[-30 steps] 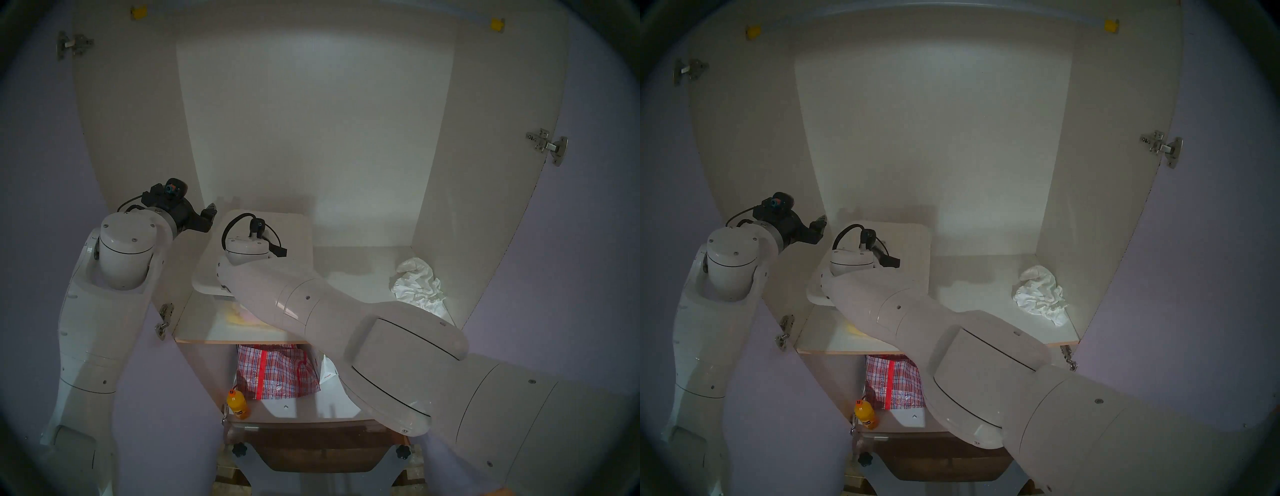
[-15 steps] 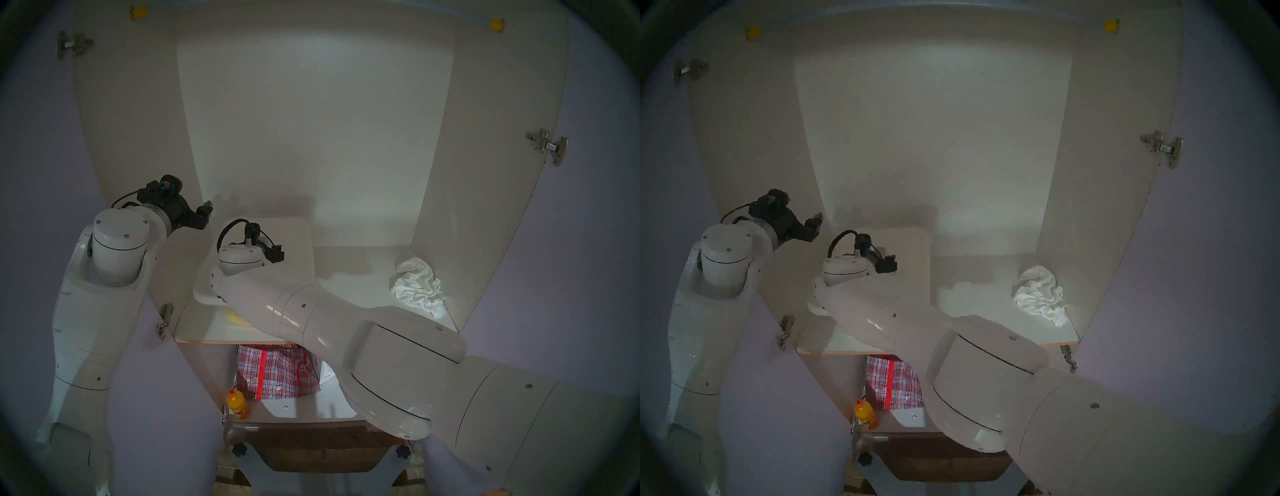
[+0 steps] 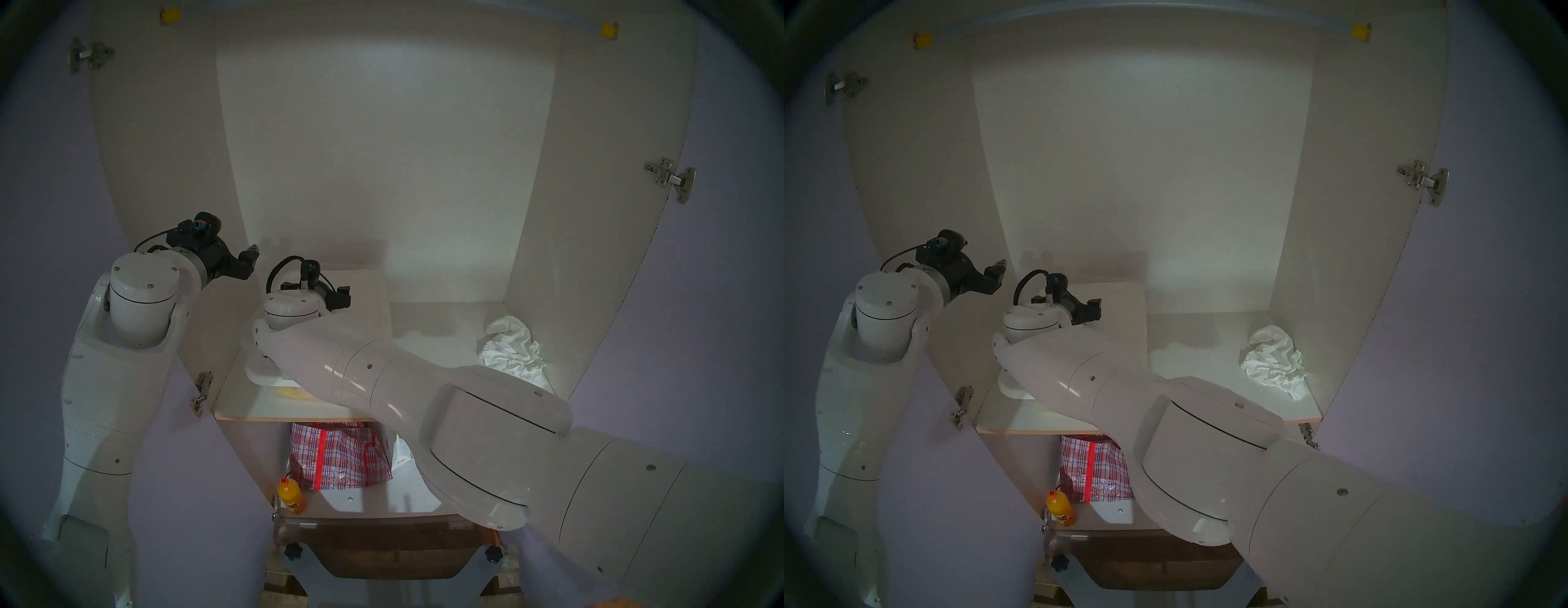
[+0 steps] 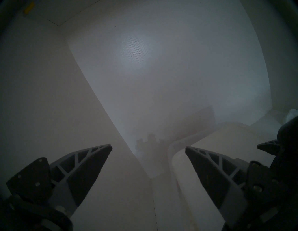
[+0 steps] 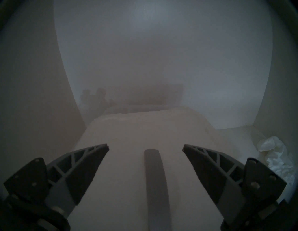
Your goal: Take clothing out of the storage bin and put the lid back on the bin
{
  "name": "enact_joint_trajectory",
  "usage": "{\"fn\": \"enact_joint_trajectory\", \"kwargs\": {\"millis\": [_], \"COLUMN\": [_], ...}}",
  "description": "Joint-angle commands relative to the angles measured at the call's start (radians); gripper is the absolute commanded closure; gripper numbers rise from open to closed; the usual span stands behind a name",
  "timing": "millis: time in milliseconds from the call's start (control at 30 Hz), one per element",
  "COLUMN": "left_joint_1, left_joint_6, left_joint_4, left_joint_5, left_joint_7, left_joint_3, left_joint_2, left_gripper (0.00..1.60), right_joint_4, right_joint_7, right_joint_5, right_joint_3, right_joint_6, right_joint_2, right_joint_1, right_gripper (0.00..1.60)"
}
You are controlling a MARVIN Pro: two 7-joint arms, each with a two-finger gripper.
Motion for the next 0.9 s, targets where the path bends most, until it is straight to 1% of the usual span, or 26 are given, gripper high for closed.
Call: {"fn": "enact_joint_trajectory", "kwargs": {"millis": [0,33,133,233,267,333,400,433,467,500,533,600,633,667,733,767,800,833,867], "left_joint_1": [-0.022,-0.018,-0.018,-0.005,-0.005,0.001,0.004,0.003,0.002,0.001,0.001,0.001,0.001,0.001,0.001,0.001,0.001,0.001,0.001], "left_joint_6": [-0.009,-0.009,-0.010,-0.013,-0.013,-0.014,-0.011,-0.008,-0.006,-0.004,-0.003,-0.002,-0.002,-0.002,-0.002,-0.003,-0.003,-0.003,-0.003], "left_joint_4": [-0.017,-0.021,-0.017,-0.027,-0.027,-0.033,-0.044,-0.050,-0.054,-0.056,-0.056,-0.056,-0.056,-0.056,-0.056,-0.056,-0.056,-0.056,-0.056], "left_joint_5": [-0.001,0.001,0.001,0.008,0.008,0.013,0.020,0.024,0.027,0.029,0.030,0.031,0.030,0.030,0.029,0.029,0.028,0.027,0.027], "left_joint_7": [0.000,0.003,0.005,0.022,0.022,0.035,0.052,0.059,0.065,0.070,0.074,0.079,0.080,0.082,0.085,0.086,0.088,0.089,0.090], "left_joint_3": [-0.013,-0.001,-0.010,0.013,0.013,0.020,0.037,0.047,0.055,0.061,0.063,0.065,0.066,0.067,0.068,0.069,0.070,0.070,0.070], "left_joint_2": [0.009,0.001,0.006,-0.014,-0.014,-0.023,-0.039,-0.047,-0.053,-0.057,-0.057,-0.058,-0.057,-0.057,-0.056,-0.056,-0.056,-0.055,-0.055], "left_gripper": [0.00,0.00,0.00,0.00,0.00,0.00,0.00,0.00,0.00,0.00,0.00,0.00,0.00,0.00,0.00,0.00,0.00,0.00,0.00], "right_joint_4": [0.004,-0.003,-0.004,-0.012,-0.012,-0.027,-0.034,-0.035,-0.030,-0.041,-0.056,-0.104,-0.127,-0.164,-0.208,-0.251,-0.283,-0.312,-0.322], "right_joint_7": [-0.027,-0.038,-0.040,-0.058,-0.058,-0.079,-0.116,-0.132,-0.149,-0.139,-0.141,-0.090,-0.050,-0.026,0.033,0.081,0.135,0.166,0.187], "right_joint_5": [0.003,0.013,0.015,0.041,0.041,0.051,0.063,0.062,0.063,0.042,0.037,0.039,0.034,0.040,0.070,0.086,0.101,0.114,0.117], "right_joint_3": [0.026,0.038,0.057,0.115,0.115,0.150,0.183,0.198,0.210,0.198,0.201,0.189,0.171,0.172,0.173,0.186,0.193,0.190,0.192], "right_joint_6": [-0.030,-0.024,-0.034,-0.010,-0.010,0.000,0.035,0.032,0.055,0.053,0.072,0.093,0.114,0.118,0.150,0.161,0.187,0.221,0.227], "right_joint_2": [-0.013,-0.013,-0.013,-0.013,-0.013,0.000,0.011,0.016,0.018,0.034,0.048,0.092,0.119,0.146,0.193,0.226,0.256,0.285,0.300], "right_joint_1": [0.063,0.074,0.097,0.144,0.144,0.155,0.166,0.170,0.175,0.172,0.167,0.144,0.136,0.122,0.115,0.102,0.094,0.092,0.092], "right_gripper": [0.00,0.00,0.00,0.00,0.00,0.00,0.00,0.00,0.00,0.00,0.00,0.00,0.00,0.00,0.00,0.00,0.00,0.00,0.00]}}
